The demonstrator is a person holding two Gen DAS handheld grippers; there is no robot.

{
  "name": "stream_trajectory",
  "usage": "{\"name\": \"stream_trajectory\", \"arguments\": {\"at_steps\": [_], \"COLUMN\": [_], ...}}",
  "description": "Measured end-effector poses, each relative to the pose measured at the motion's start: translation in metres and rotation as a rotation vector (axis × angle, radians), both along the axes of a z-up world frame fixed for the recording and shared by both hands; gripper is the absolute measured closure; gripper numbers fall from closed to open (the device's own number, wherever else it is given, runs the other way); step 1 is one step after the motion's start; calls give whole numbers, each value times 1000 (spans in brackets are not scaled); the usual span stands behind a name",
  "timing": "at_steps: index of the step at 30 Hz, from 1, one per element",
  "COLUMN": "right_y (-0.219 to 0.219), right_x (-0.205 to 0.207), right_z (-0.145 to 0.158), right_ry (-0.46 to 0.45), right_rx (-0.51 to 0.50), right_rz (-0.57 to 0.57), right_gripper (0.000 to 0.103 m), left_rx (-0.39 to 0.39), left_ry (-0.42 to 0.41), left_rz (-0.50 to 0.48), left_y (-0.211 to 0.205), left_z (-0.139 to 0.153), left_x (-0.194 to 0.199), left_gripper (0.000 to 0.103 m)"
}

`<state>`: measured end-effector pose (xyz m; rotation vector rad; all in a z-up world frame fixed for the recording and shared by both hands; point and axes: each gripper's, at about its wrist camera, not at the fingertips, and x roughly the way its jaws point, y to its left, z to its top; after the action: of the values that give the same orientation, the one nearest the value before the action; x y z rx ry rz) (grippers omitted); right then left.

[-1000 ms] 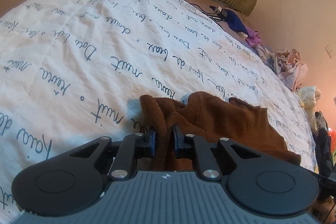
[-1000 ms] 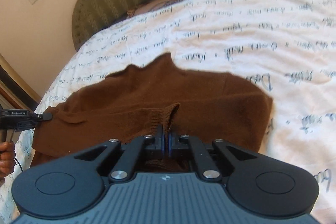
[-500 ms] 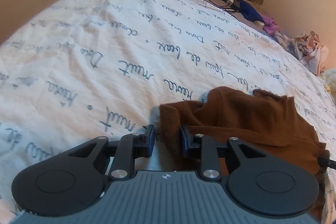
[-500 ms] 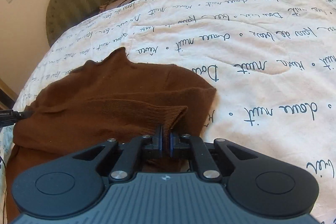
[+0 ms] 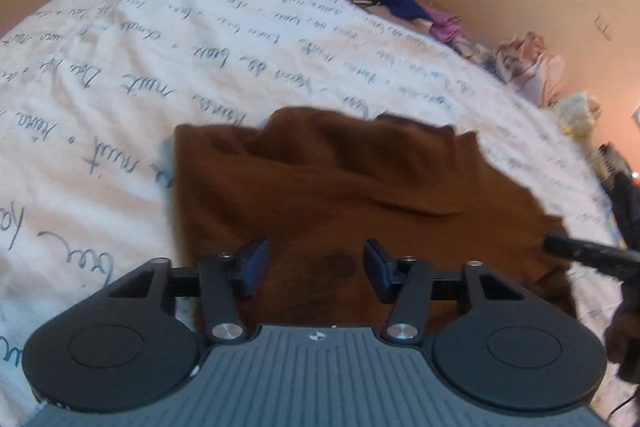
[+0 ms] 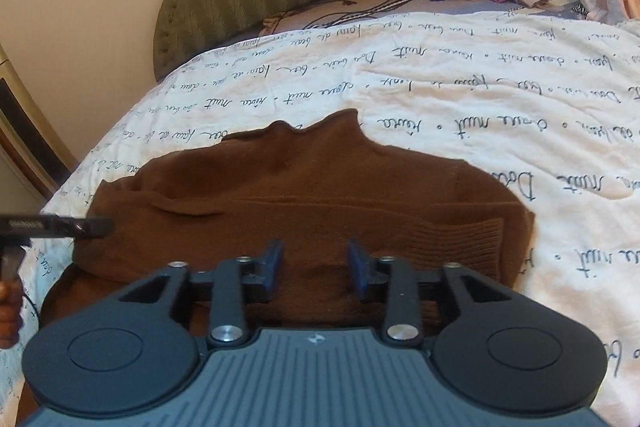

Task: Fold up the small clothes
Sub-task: 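Move both open grippers to the sweater side edge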

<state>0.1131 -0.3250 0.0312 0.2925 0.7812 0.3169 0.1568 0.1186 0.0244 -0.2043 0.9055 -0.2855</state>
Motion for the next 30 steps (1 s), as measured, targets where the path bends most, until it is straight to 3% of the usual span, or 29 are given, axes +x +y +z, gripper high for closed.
{"name": "stream_trajectory", "arguments": {"at_steps": [1,2,4,5,7,8,9,10,12,13,15,16,18,20,21,22,25,26,27,30], "right_y": [3,7,12,7,-5,-8,-9,-8,-2,3,21,30,45,53,48,36,0,2,8,44], "right_x": [-1,-2,1,-4,-6,-7,-7,-4,8,15,29,33,44,54,51,52,46,40,35,27], "right_z": [-2,-8,-24,-24,-13,-6,1,6,9,7,1,-1,-10,-27,-29,-30,-23,-15,-8,4], "right_ry": [-3,4,62,34,30,4,-23,-42,-41,-32,-30,-39,-27,-8,-44,-27,24,5,-22,-61], "right_rx": [-7,-71,-208,-189,-87,-64,-68,-84,-108,-105,-144,-156,-171,-300,-339,-333,-181,-174,-148,-21], "right_rz": [13,18,34,37,-5,-18,-31,-46,-52,-44,-33,-18,29,46,31,-23,-102,-86,-41,123], "right_gripper": [32,25,26,27,36,50,59,62,78,79,79,79,79,82,82,82,81,80,80,80], "left_rx": [33,73,6,1,75,85,46,4,-9,8,47,84,240,305,306,252,250,227,178,15], "left_ry": [-39,-64,-51,-45,-60,-68,-88,-110,-144,-155,-139,-116,-86,-151,-139,-112,-112,-103,-101,-121], "left_rz": [-16,-16,9,31,85,97,99,89,82,73,41,38,68,36,61,82,68,80,113,82], "left_y": [4,13,36,45,48,47,46,44,28,16,-7,-15,-23,-17,-8,6,20,23,25,8], "left_z": [-3,-6,-10,-8,5,14,24,31,44,45,35,24,-4,-16,-19,-22,-16,-10,-1,21], "left_x": [-4,-7,-7,-5,-8,-8,-9,-9,-5,-2,8,14,22,17,16,18,17,16,13,3], "left_gripper": [80,88,91,91,91,79,58,44,33,26,25,25,25,13,3,1,5,8,19,20]}}
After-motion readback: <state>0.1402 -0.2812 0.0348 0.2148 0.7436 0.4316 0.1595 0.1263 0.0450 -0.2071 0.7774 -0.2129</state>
